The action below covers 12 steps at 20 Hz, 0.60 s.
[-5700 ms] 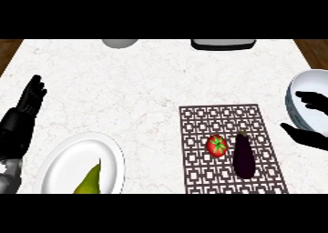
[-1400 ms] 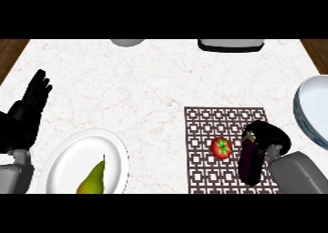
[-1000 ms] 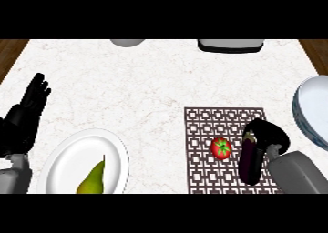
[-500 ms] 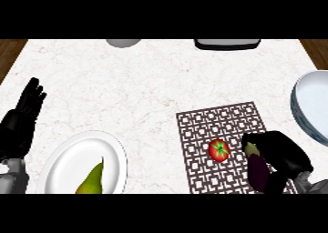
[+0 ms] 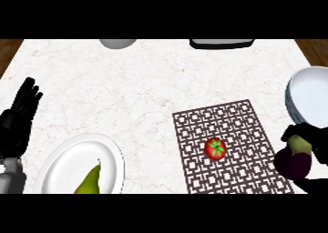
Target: Pick the eggplant from the placemat and place it in the bowl
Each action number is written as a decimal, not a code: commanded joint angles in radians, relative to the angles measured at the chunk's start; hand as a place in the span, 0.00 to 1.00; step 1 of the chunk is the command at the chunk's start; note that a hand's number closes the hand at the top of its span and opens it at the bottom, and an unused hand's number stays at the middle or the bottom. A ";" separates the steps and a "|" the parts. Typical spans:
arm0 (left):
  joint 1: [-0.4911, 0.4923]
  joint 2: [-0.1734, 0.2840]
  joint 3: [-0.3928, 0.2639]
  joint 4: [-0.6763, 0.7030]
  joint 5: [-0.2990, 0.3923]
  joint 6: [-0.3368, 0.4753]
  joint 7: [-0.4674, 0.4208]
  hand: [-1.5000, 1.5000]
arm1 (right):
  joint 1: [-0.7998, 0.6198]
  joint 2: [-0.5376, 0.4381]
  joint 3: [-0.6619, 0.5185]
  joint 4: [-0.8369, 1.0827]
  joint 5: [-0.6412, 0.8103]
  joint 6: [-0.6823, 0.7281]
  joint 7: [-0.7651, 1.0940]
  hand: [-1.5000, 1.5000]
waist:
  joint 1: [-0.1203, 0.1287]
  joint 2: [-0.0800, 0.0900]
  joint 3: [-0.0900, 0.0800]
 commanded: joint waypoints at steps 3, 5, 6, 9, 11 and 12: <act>-0.009 0.009 0.011 0.031 0.004 -0.022 -0.021 0.50 | 0.087 -0.009 -0.291 -0.233 -0.232 -0.004 0.048 1.00 | 0.002 0.004 0.000; -0.008 -0.005 -0.006 -0.015 -0.015 0.002 0.021 0.50 | 0.132 -0.014 -0.417 -0.199 -0.314 0.016 0.011 1.00 | 0.019 0.006 0.001; -0.015 0.003 -0.011 -0.052 -0.004 -0.015 0.044 0.50 | 0.078 -0.018 -0.461 -0.155 -0.340 0.036 0.031 1.00 | 0.034 0.008 0.001; -0.069 -0.003 0.002 0.054 -0.014 -0.025 0.001 0.50 | 0.088 -0.012 -0.571 -0.119 -0.426 0.107 0.021 1.00 | 0.035 0.011 0.001; -0.022 -0.033 -0.027 -0.002 -0.045 -0.002 -0.014 0.50 | 0.048 -0.037 -0.641 -0.042 -0.479 0.165 -0.007 1.00 | 0.045 0.012 0.001; -0.050 -0.025 -0.003 0.051 -0.024 -0.028 -0.020 0.50 | 0.047 0.013 -0.603 -0.043 -0.427 0.159 -0.006 1.00 | 0.048 0.013 0.001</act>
